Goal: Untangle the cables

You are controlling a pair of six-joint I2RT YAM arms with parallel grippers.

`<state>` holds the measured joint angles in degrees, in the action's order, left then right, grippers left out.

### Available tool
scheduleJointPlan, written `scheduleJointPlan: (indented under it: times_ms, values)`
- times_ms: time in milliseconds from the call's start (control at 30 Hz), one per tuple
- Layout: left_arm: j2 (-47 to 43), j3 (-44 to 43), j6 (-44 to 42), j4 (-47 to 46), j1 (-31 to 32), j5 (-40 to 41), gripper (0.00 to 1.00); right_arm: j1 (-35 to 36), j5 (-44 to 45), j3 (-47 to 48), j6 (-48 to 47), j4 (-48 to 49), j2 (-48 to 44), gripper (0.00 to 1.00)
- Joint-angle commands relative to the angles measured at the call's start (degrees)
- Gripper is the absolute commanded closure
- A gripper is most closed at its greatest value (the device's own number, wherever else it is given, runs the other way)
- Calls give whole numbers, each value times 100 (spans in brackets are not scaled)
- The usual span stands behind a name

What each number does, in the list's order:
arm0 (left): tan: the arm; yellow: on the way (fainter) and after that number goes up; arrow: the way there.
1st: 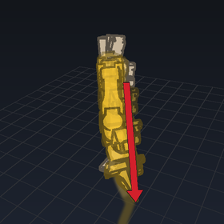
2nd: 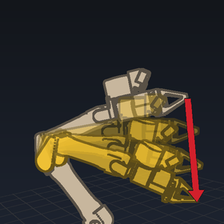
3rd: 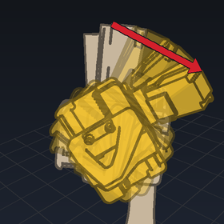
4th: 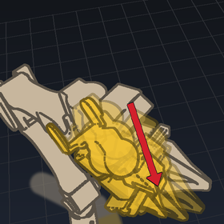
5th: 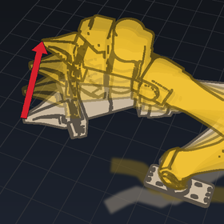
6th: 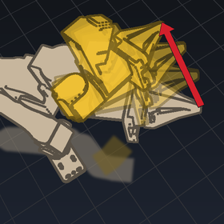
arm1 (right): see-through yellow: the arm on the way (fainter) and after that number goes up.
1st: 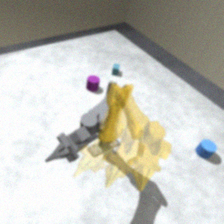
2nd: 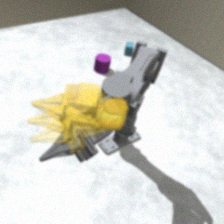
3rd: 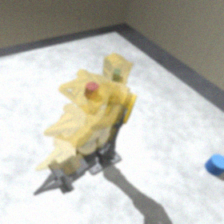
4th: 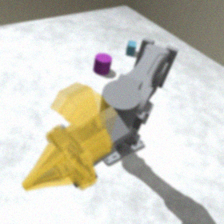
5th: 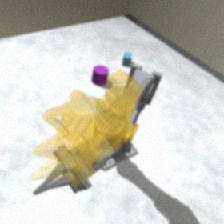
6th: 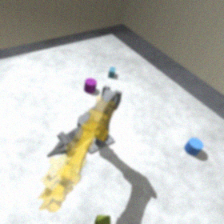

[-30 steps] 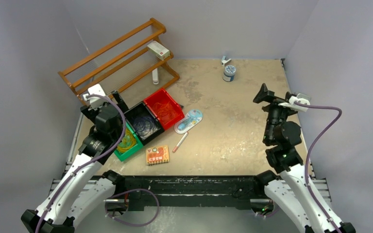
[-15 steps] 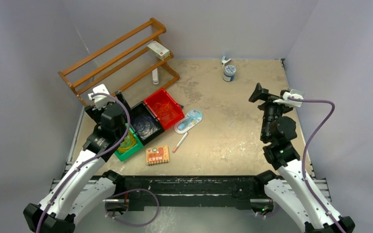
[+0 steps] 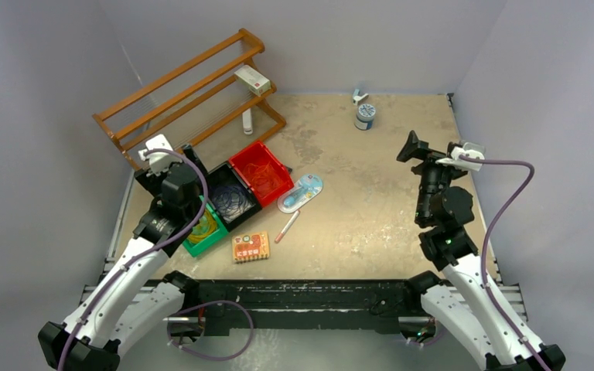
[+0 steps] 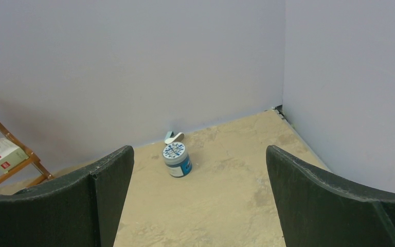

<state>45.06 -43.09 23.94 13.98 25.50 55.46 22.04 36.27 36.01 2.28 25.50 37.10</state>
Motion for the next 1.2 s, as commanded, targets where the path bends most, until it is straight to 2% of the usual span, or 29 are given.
scheduleJointPlan:
  times_ms: [0,167,333,767,833,1000,1167]
  values:
    - [-53,101,-125,-538,-36,318,16,-16,30,121,-108,503,-77,1]
    - [-60,59,-250,-744,-32,437,15,-16,202,165,-305,773,-70,1]
    - [-213,-4,-144,-575,-28,527,14,-20,372,234,-556,932,-21,1]
    - [-511,-123,-189,-384,-36,658,13,-16,583,266,-688,828,49,1]
    - [-487,-211,-140,-257,-35,811,13,-17,149,310,-790,580,65,0]
    - [-437,-461,-170,-54,-35,1035,13,-16,-1841,545,-770,-16,257,1]
    - [-511,-400,-263,-202,-36,953,13,-17,-2482,732,-834,21,617,1]
